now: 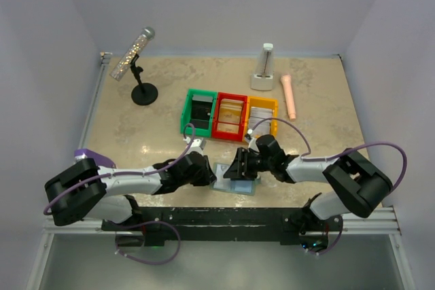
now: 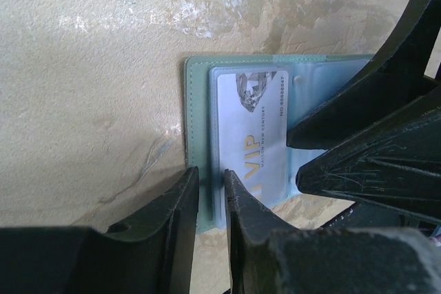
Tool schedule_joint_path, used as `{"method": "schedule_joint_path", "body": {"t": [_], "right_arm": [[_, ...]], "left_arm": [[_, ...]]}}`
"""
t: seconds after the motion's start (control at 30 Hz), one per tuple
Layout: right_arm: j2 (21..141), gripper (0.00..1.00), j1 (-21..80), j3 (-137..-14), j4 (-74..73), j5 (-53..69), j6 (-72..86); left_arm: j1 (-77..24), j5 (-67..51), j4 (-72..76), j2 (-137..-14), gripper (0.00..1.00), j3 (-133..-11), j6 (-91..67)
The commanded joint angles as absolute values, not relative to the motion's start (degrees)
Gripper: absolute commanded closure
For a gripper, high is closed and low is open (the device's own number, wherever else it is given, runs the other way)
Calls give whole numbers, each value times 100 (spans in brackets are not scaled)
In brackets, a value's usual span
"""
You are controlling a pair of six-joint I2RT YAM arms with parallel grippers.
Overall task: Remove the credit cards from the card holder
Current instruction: Remove the credit card from the card holder.
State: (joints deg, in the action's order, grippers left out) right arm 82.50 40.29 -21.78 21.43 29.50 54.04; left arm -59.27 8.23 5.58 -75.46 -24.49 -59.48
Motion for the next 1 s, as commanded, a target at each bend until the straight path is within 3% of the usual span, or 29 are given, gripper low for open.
{"method": "schedule_joint_path", "body": {"t": [0.0,0.43,0.77,0.97], "right_arm": [[8200,48,4043,-2083,2224,2813,5423],[8323,47,4043,-2092,2505,2892,5546],[8393,47,4043,-2048,2637,2900,5616],[8297,47,4043,-2039,2681,2918,5616]], "left_arm": [[-5941,773,132,-7585,73,-2241,-5994],[-5941,747,149,-7646,71,-2259,-5994],[-5941,861,9,-7664,76,-2276,-6047],[-5941,852,-298,-7883,86,-2408,-6047]]}}
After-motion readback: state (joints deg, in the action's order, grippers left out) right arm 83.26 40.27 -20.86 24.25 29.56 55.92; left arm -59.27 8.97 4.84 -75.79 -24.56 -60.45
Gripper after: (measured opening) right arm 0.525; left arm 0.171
